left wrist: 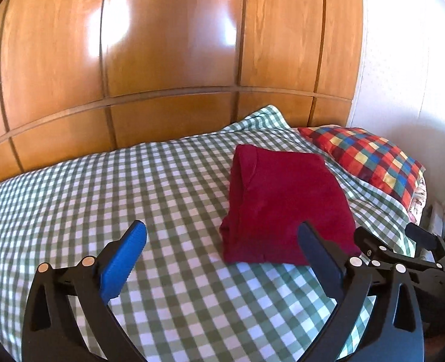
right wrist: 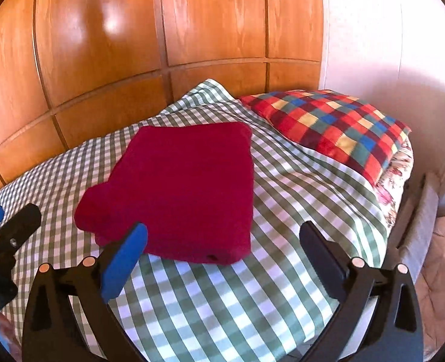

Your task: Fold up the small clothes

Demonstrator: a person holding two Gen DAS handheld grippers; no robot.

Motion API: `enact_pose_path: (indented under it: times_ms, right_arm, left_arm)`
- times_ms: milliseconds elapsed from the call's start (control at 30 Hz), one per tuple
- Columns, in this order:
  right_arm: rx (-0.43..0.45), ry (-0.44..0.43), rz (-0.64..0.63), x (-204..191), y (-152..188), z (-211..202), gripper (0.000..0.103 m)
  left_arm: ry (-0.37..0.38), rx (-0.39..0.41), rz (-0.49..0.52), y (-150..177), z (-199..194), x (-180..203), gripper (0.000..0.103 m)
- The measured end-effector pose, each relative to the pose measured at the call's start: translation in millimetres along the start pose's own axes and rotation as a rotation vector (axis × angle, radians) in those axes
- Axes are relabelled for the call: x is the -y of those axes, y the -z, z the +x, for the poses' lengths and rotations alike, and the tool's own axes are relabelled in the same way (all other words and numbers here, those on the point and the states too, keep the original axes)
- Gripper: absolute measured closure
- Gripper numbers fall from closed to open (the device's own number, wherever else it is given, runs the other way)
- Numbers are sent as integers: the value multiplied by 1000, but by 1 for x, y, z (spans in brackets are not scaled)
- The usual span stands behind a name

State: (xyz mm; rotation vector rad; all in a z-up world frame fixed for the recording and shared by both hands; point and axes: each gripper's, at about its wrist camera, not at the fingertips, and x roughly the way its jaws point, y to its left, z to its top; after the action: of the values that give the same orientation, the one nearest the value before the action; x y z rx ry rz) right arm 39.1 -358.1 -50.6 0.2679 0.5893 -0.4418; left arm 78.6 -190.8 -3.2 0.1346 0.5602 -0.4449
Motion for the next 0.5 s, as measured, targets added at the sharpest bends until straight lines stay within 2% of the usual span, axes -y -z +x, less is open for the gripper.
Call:
enact_pose_path:
  times_ms: [500]
  right_arm:
    - [29,23,-7,-3,2,-21,2]
  left_arm:
    - [-32,22,-19,2,-20,-6,4]
